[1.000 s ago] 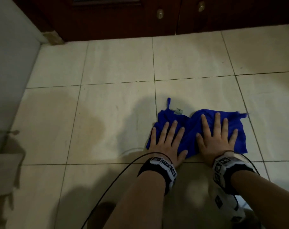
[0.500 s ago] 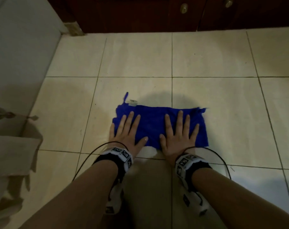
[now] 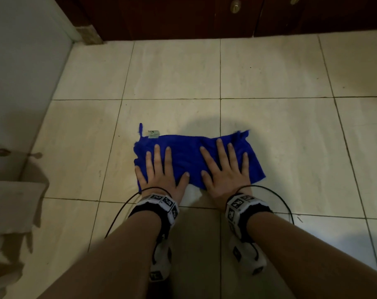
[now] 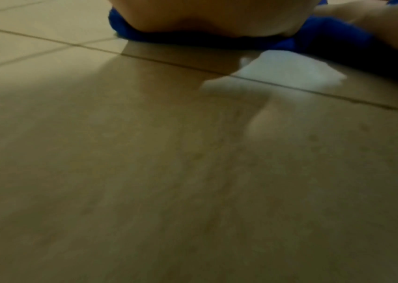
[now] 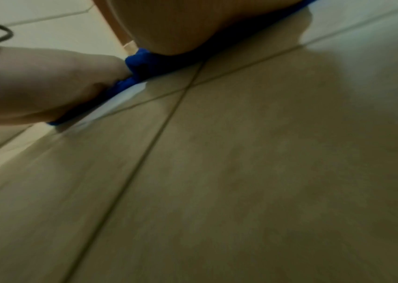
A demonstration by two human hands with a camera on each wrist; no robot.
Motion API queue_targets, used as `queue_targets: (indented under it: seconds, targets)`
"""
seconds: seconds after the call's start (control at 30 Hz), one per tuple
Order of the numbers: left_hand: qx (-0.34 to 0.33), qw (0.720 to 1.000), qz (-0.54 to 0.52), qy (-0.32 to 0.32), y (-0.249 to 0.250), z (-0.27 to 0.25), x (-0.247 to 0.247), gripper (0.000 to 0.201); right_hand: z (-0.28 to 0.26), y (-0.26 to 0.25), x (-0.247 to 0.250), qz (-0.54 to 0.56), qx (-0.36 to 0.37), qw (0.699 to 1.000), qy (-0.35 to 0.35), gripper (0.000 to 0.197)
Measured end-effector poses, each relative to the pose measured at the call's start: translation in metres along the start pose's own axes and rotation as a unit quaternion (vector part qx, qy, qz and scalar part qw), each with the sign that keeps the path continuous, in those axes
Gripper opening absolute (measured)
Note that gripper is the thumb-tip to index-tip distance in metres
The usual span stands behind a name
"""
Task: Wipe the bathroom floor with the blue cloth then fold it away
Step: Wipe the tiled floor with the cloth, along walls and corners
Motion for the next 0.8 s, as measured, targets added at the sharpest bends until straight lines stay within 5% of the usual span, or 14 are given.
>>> queue_targets:
  seconds: [0.37, 0.8]
  targets:
    - [-0.136, 0.99, 0.02, -0.018, 0.114, 0.027, -0.003, 0.085, -0.002, 0.116, 0.031, 0.01, -0.139, 0.99, -0.031, 0.062]
    - [-0.138, 0.99, 0.01, 0.006, 0.117, 0.03, -0.008, 0.089, 0.002, 0.109, 0.028, -0.013, -0.151, 0.988, -0.006, 0.067]
Point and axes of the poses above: each hand's wrist, its own z-axis towards the middle knuckle, its own x-axis out of the back of the hand, y = z × x, the point moved 1 cm from there along z, towards the middle knuckle, and after that the axes turned 5 degrees about -x, right-handed, at the moved point
